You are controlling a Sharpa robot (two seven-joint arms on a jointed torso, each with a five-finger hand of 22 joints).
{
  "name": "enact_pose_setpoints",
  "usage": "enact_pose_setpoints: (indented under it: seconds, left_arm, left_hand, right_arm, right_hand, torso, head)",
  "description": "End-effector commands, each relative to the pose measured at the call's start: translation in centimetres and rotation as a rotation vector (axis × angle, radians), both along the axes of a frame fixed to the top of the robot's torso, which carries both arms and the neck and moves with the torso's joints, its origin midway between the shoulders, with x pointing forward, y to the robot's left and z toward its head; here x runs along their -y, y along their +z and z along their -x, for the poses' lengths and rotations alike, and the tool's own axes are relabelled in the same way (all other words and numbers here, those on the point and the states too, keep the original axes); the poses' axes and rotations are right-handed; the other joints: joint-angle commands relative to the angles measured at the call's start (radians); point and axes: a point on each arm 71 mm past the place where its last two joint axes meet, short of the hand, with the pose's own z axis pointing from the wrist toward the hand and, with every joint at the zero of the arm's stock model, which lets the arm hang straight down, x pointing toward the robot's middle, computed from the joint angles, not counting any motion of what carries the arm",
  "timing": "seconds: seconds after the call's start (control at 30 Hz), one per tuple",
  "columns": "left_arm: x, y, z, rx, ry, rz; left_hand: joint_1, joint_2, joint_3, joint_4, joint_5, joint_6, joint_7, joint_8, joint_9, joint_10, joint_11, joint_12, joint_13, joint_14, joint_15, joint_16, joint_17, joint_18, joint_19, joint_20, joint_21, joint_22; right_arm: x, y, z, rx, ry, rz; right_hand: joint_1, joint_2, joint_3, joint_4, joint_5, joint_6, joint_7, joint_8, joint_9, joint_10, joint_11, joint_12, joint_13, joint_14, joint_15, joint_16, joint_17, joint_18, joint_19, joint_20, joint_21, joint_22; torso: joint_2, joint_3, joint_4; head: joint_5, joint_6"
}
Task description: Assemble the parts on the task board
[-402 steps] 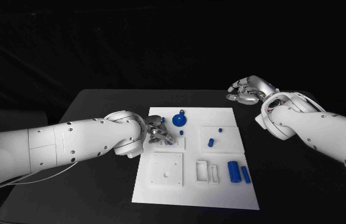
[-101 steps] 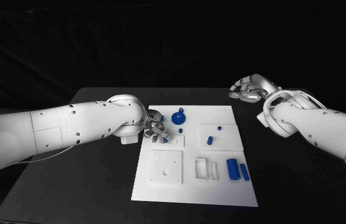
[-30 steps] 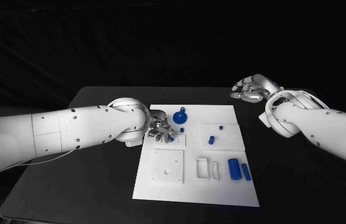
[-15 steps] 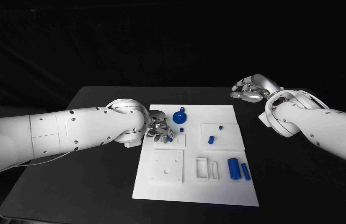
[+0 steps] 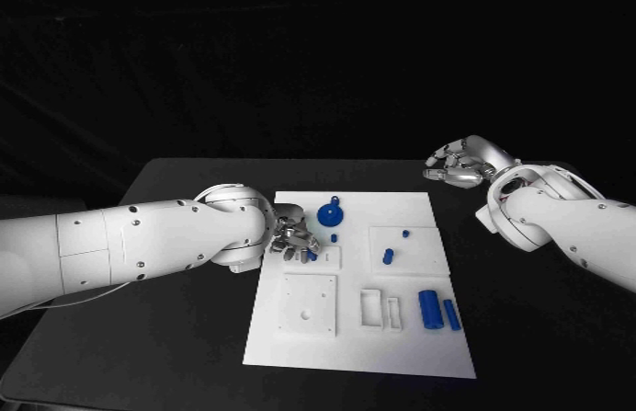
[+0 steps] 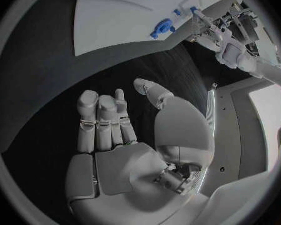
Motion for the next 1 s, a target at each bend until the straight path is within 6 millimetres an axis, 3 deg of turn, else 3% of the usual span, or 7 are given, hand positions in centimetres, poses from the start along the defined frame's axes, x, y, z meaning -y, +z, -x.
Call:
enact_pose_setpoints:
  seconds: [0.03, 1.0]
  left_arm:
    - [0.1, -0.2, 0.1, 0.019, -0.007, -0.005]
    - [-0.6, 0.1, 1.3, 0.139, 0.007, 0.069]
  left_hand:
    - [0.012, 0.006, 0.081, -0.074, -0.006, 0.025, -0.013, 0.006, -0.001, -0.009, -0.004, 0.005, 0.001, 0.005, -0.032, 0.006, -0.001, 0.009, 0.007, -0.104, 0.006, 0.001]
    - [0.021, -0.002, 0.086, -0.073, -0.005, 0.025, -0.013, 0.008, -0.002, -0.01, -0.005, 0.005, 0.001, 0.004, -0.032, 0.006, -0.003, 0.01, 0.009, -0.106, 0.007, 0.001]
  right_arm:
    - [-0.1, -0.1, 0.0, -0.004, 0.015, 0.005]
    - [0.1, -0.3, 0.1, -0.008, 0.012, 0.004]
  right_hand:
    - [0.0, 0.008, -0.004, 0.0, 0.007, 0.003, 0.009, -0.001, -0.001, 0.001, 0.005, 0.005, -0.001, -0.004, 0.005, 0.002, -0.001, 0.085, 0.003, -0.006, -0.003, 0.014]
    - [-0.002, 0.009, -0.005, 0.001, 0.01, 0.003, 0.009, -0.001, -0.001, 0.001, 0.005, 0.005, -0.002, -0.003, 0.005, 0.002, -0.001, 0.085, 0.003, -0.006, -0.003, 0.014]
  torso:
    - [0.0, 0.0002, -0.0002]
    - [0.0, -0.0006, 0.0012]
  head:
    - [-0.001, -0.001]
    - [-0.002, -0.002]
